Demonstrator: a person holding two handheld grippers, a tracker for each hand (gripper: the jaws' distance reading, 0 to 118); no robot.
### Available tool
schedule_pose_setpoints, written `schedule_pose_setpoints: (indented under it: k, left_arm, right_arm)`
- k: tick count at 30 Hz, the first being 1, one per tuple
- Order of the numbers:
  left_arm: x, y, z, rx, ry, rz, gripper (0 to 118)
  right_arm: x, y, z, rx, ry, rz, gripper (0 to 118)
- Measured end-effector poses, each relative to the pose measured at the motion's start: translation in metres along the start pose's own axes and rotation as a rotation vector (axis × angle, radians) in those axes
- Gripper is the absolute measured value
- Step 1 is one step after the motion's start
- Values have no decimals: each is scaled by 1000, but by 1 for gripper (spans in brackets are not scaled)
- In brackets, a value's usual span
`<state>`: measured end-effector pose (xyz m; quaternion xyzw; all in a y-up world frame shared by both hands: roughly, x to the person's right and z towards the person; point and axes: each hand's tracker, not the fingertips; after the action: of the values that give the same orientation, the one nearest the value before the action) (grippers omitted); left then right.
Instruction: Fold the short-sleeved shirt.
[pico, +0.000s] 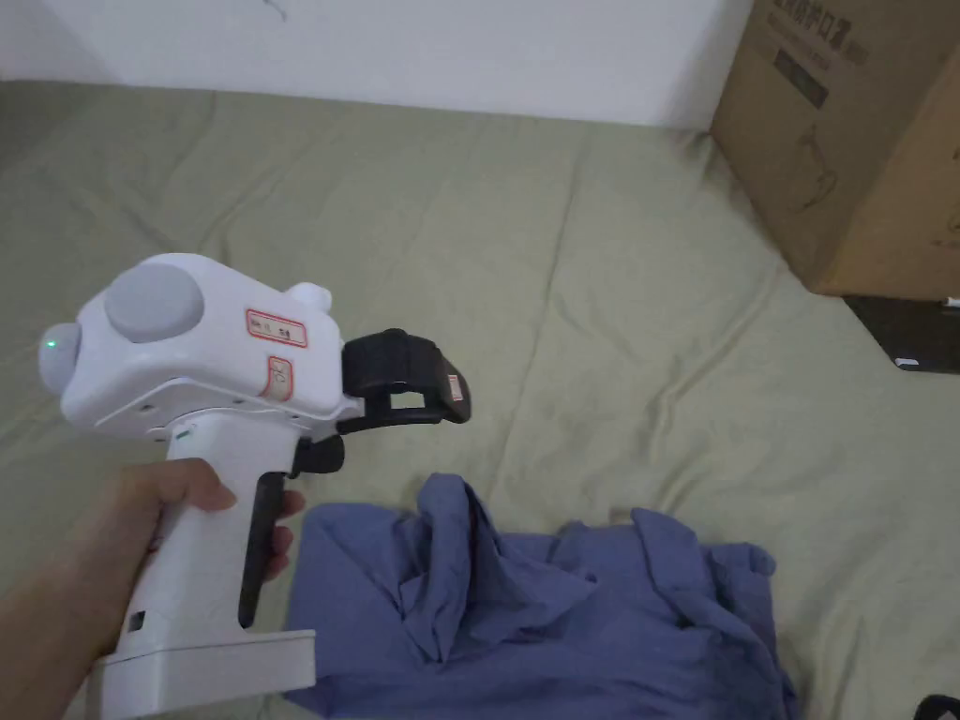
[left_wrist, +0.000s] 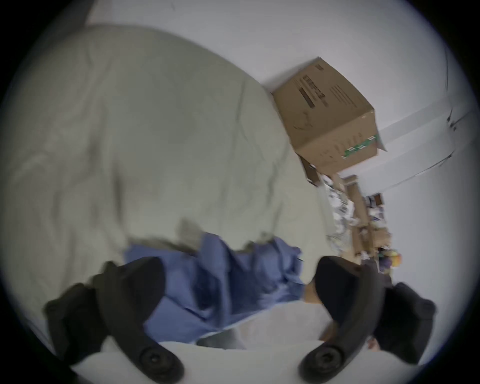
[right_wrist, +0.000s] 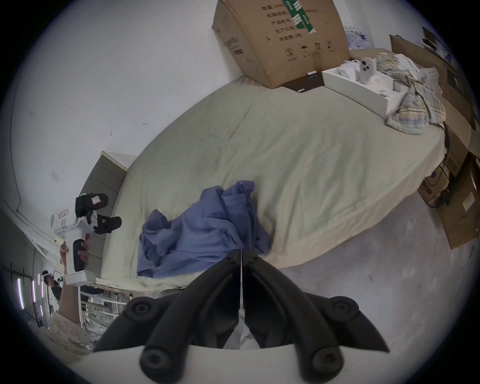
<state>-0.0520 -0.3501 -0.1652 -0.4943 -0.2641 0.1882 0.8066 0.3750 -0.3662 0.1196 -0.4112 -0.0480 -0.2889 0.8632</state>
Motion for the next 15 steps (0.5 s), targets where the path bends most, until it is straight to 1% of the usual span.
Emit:
schedule_pose_setpoints:
  k: [1, 2, 3, 4, 5, 6, 9, 11, 12, 13, 14, 15]
  left_arm:
    - [-7, -4, 3, 26, 48, 10, 102]
    - [-14, -2, 7, 53, 92, 2, 50]
    - [-19, -6, 2, 31, 71, 53, 0]
    - [-28, -22, -6, 1, 103, 145, 0]
    - [-34, -36, -12, -27, 123, 273, 0]
    - [-41, -34, -21, -41, 132, 263, 0]
    - [-38, -63, -37, -98, 243, 167, 0]
    - [-33, -72, -52, -148, 228, 129, 0]
    - [-28, -78, -58, -180, 204, 128, 0]
    - [-28, -77, -69, -175, 183, 148, 0]
    - [-25, -79, -74, -178, 186, 135, 0]
    - [-18, -75, -81, -175, 213, 86, 0]
  right_arm:
    - [-2, 1, -2, 0, 11, 6, 1]
    - [-3, 0, -3, 0, 16, 10, 1]
    - [-5, 1, -5, -1, 25, 15, 1]
    - [-7, -1, -5, -2, 22, 18, 1]
    - [-7, -2, -5, -6, 28, 21, 1]
    - [-7, -3, -5, -9, 33, 23, 1]
    - [-6, -7, -1, -16, 32, 26, 1]
    - [-7, -6, -2, -18, 23, 28, 1]
    - [-6, -6, -2, -18, 9, 28, 1]
    - [-5, -6, -1, -15, -7, 20, 1]
    - [-5, -6, -1, -14, -14, 15, 1]
    - [5, -5, 3, 0, -21, 29, 1]
